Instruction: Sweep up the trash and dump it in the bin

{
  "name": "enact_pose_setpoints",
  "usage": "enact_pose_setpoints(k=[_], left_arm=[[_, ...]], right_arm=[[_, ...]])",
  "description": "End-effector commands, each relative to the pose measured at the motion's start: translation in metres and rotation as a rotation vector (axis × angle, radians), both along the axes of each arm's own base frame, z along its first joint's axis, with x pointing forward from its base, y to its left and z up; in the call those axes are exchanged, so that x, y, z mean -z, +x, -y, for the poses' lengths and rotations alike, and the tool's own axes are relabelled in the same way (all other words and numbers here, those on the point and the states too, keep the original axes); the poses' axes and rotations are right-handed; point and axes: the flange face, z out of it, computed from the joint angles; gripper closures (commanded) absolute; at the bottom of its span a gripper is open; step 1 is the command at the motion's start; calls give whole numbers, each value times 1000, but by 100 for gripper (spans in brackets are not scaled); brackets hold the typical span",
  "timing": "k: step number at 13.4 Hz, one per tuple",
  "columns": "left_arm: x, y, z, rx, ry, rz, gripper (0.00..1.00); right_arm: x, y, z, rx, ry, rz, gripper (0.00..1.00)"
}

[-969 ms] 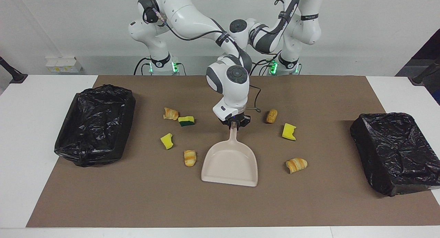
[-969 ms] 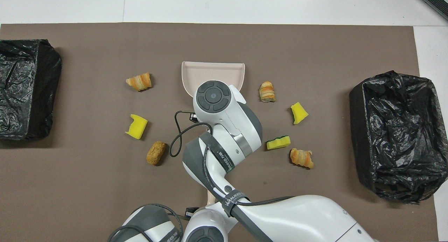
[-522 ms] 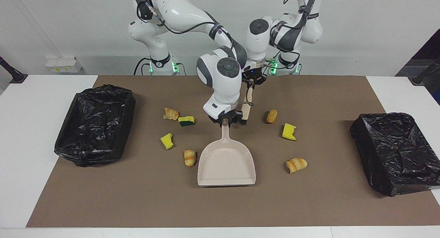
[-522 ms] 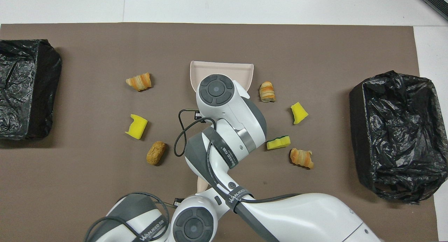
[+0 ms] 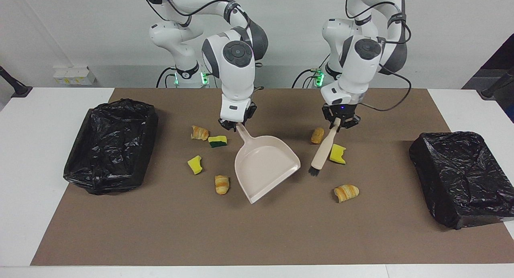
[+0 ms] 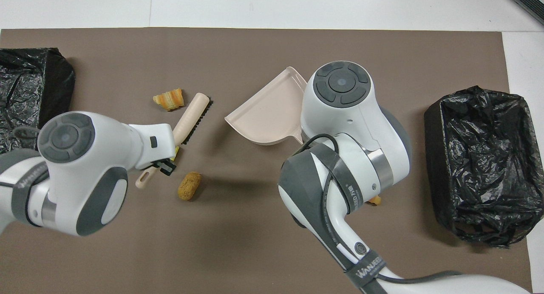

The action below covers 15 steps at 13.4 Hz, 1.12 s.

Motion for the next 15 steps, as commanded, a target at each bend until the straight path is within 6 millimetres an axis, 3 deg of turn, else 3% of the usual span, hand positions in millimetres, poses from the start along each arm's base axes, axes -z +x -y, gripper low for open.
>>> enact_pose_setpoints(k=[1, 4, 7, 9, 11, 15], left_arm=[[2, 82, -23, 94, 8, 69, 100], [23, 140, -80, 189, 22, 113, 100], [39, 177, -112, 287, 44, 164, 100], [42, 182, -115, 351, 60, 157, 100], [47, 180, -111, 423, 124, 141, 100], [62, 153, -113, 577, 169, -7, 100]], right_arm=[[6, 3, 33, -221, 24, -13, 100], [10, -3, 41, -455, -27, -22, 100], [24, -23, 28, -499, -21, 9, 100], [36, -30, 16, -466, -26, 16, 100], [35, -33, 11, -435, -26, 18, 100], [45, -38, 5, -340, -33, 1, 100]])
